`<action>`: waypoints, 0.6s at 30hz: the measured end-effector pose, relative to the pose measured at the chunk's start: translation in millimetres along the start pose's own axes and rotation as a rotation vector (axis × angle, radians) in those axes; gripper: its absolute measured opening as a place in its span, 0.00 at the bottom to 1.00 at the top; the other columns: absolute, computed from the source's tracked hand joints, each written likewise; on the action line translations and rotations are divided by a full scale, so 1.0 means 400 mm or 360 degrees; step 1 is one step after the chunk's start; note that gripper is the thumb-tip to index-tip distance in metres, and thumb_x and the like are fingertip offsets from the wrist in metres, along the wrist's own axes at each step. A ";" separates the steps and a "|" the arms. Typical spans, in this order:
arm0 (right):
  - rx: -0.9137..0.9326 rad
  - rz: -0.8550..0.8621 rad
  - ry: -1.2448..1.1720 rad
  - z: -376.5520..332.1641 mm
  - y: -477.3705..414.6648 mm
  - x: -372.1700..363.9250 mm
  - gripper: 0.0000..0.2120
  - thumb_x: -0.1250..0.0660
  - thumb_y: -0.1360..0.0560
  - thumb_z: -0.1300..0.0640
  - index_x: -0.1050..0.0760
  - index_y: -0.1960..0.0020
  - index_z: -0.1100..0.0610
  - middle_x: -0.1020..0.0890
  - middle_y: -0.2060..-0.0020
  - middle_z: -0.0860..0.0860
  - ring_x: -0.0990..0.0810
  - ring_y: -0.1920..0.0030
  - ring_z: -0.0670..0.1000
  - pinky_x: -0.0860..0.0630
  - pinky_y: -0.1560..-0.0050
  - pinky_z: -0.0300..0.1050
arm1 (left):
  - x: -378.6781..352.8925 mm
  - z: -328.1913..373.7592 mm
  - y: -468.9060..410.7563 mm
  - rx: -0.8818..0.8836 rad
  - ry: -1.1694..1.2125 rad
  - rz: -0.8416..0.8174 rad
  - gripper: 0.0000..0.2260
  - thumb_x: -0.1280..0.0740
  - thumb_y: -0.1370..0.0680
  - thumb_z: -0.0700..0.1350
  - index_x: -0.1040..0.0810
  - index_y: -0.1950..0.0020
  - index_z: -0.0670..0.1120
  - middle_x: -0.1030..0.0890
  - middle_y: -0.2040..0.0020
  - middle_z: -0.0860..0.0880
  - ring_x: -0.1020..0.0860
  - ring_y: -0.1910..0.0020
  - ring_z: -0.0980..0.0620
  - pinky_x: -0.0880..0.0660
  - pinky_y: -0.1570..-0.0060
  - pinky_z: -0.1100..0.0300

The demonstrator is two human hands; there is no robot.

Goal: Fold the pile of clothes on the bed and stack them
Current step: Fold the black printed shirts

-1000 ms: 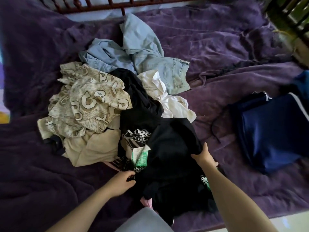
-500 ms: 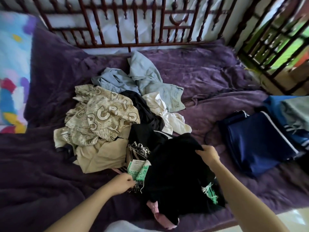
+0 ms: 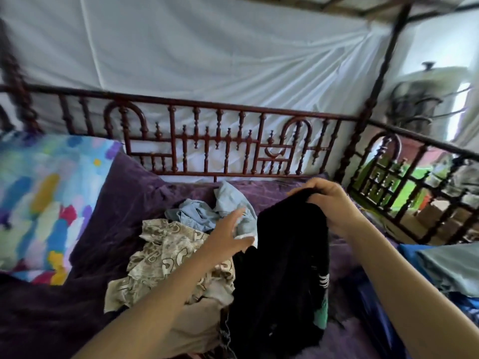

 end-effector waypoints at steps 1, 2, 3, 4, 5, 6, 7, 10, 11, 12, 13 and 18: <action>0.0036 -0.0051 -0.0041 -0.040 -0.003 -0.027 0.29 0.47 0.29 0.80 0.22 0.74 0.53 0.16 0.67 0.52 0.18 0.67 0.48 0.21 0.65 0.38 | 0.013 0.045 -0.005 -0.0080 0.0053 -0.0038 0.30 0.32 0.24 0.46 0.42 0.26 0.52 0.38 0.28 0.53 0.41 0.28 0.56 0.40 0.32 0.58; 0.0089 -0.0087 -0.0061 -0.080 -0.005 -0.053 0.30 0.48 0.30 0.80 0.22 0.74 0.53 0.16 0.67 0.52 0.18 0.67 0.48 0.21 0.64 0.38 | 0.024 0.085 -0.004 -0.0137 0.0119 -0.0087 0.30 0.31 0.25 0.45 0.42 0.26 0.54 0.38 0.28 0.54 0.41 0.29 0.57 0.40 0.31 0.58; 0.0151 -0.0112 -0.0061 -0.118 -0.007 -0.073 0.30 0.48 0.30 0.80 0.22 0.74 0.53 0.16 0.67 0.52 0.18 0.66 0.48 0.21 0.63 0.39 | 0.034 0.123 -0.001 -0.0195 0.0223 -0.0139 0.29 0.31 0.25 0.44 0.40 0.28 0.56 0.35 0.30 0.55 0.38 0.30 0.57 0.38 0.31 0.59; 0.0212 -0.0128 -0.0065 -0.155 -0.009 -0.088 0.30 0.49 0.30 0.80 0.22 0.74 0.53 0.16 0.67 0.51 0.18 0.66 0.49 0.21 0.63 0.39 | 0.042 0.155 0.002 -0.0237 0.0339 -0.0182 0.25 0.31 0.25 0.43 0.36 0.32 0.56 0.30 0.33 0.56 0.33 0.33 0.58 0.35 0.34 0.61; 0.0265 -0.0133 -0.0072 -0.192 -0.010 -0.100 0.30 0.49 0.31 0.80 0.22 0.74 0.53 0.16 0.68 0.51 0.19 0.67 0.48 0.21 0.63 0.39 | 0.052 0.188 0.006 -0.0275 0.0435 -0.0195 0.20 0.31 0.25 0.43 0.32 0.36 0.55 0.26 0.39 0.56 0.28 0.38 0.58 0.30 0.38 0.64; 0.0306 -0.0125 -0.0078 -0.228 -0.011 -0.107 0.30 0.49 0.31 0.80 0.22 0.74 0.53 0.16 0.68 0.51 0.19 0.68 0.48 0.21 0.64 0.38 | 0.068 0.214 0.006 -0.0302 0.0495 -0.0149 0.16 0.31 0.25 0.42 0.29 0.41 0.53 0.23 0.44 0.55 0.24 0.43 0.59 0.28 0.43 0.66; 0.0348 -0.0109 -0.0082 -0.265 -0.013 -0.111 0.30 0.49 0.31 0.80 0.22 0.75 0.54 0.16 0.69 0.51 0.19 0.69 0.48 0.21 0.65 0.37 | 0.092 0.240 0.004 -0.0325 0.0548 -0.0054 0.11 0.31 0.25 0.40 0.26 0.45 0.51 0.21 0.49 0.53 0.22 0.49 0.60 0.26 0.48 0.67; 0.0476 -0.0014 -0.0143 -0.373 -0.018 -0.096 0.30 0.50 0.30 0.79 0.22 0.76 0.54 0.17 0.70 0.50 0.19 0.69 0.47 0.22 0.64 0.36 | 0.184 0.304 -0.010 -0.0350 0.0857 0.0169 0.07 0.34 0.25 0.34 0.24 0.54 0.45 0.19 0.58 0.49 0.20 0.60 0.59 0.25 0.55 0.66; 0.0501 0.0024 -0.0181 -0.403 -0.021 -0.086 0.30 0.50 0.30 0.79 0.23 0.76 0.53 0.17 0.70 0.50 0.19 0.69 0.47 0.22 0.65 0.35 | 0.213 0.332 -0.015 -0.0369 0.0951 0.0175 0.07 0.34 0.25 0.33 0.24 0.55 0.45 0.18 0.59 0.49 0.19 0.61 0.57 0.24 0.53 0.63; 0.0512 0.0061 -0.0209 -0.428 -0.023 -0.077 0.30 0.49 0.29 0.78 0.23 0.76 0.53 0.17 0.70 0.49 0.19 0.70 0.47 0.23 0.65 0.35 | 0.242 0.364 -0.016 -0.0409 0.0995 0.0187 0.08 0.35 0.26 0.32 0.24 0.56 0.44 0.17 0.62 0.50 0.19 0.62 0.56 0.23 0.54 0.62; 0.0517 0.0098 -0.0228 -0.450 -0.025 -0.068 0.30 0.48 0.28 0.77 0.23 0.76 0.52 0.18 0.71 0.49 0.20 0.71 0.46 0.23 0.66 0.35 | 0.274 0.398 -0.014 -0.0463 0.0993 0.0219 0.09 0.35 0.26 0.31 0.24 0.58 0.44 0.17 0.65 0.52 0.19 0.64 0.56 0.23 0.56 0.63; 0.0539 0.0232 -0.0088 -0.539 -0.029 -0.054 0.18 0.44 0.26 0.75 0.27 0.67 0.56 0.22 0.77 0.48 0.24 0.77 0.44 0.25 0.73 0.33 | 0.441 0.583 0.038 -0.0729 0.0653 0.0571 0.08 0.32 0.26 0.33 0.26 0.62 0.44 0.19 0.68 0.51 0.20 0.70 0.57 0.23 0.66 0.65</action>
Point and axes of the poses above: each hand's wrist, its own y-axis away from the middle knuckle, its own x-axis out of the back of the hand, z = x × y, the point moved 6 cm from there along -y, towards the middle knuckle
